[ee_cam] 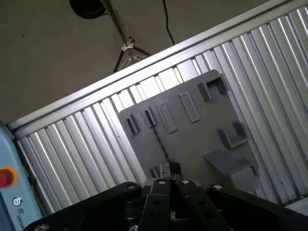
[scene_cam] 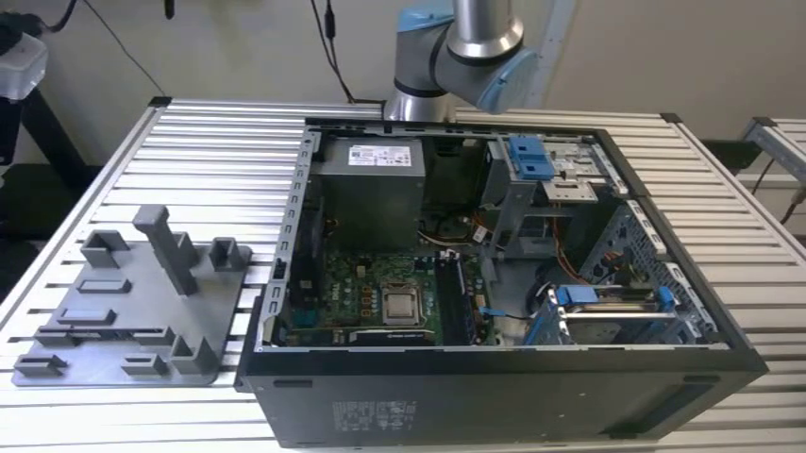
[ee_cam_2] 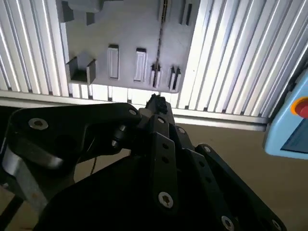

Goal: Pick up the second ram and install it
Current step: 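Pick up the second ram and move it above second insertion slot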

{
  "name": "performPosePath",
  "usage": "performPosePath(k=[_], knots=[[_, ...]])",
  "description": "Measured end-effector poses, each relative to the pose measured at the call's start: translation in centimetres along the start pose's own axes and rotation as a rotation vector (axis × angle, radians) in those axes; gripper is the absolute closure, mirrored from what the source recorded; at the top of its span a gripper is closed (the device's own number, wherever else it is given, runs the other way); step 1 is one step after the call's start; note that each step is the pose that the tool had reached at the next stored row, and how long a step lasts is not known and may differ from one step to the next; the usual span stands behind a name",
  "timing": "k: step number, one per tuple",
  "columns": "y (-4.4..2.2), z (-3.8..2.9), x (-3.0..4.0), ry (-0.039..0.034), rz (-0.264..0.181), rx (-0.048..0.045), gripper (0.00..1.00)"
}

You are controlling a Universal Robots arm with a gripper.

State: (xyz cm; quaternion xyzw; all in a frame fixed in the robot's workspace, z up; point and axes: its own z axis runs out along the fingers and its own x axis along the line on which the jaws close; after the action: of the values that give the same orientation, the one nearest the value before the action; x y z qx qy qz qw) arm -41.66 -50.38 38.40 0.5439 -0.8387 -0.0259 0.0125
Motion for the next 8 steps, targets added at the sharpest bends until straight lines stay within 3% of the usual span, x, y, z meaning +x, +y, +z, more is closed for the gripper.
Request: performPosePath(k=[8], knots=[[0.0, 0.05, 0.0, 0.0096, -0.145, 0.0083, 0.89]])
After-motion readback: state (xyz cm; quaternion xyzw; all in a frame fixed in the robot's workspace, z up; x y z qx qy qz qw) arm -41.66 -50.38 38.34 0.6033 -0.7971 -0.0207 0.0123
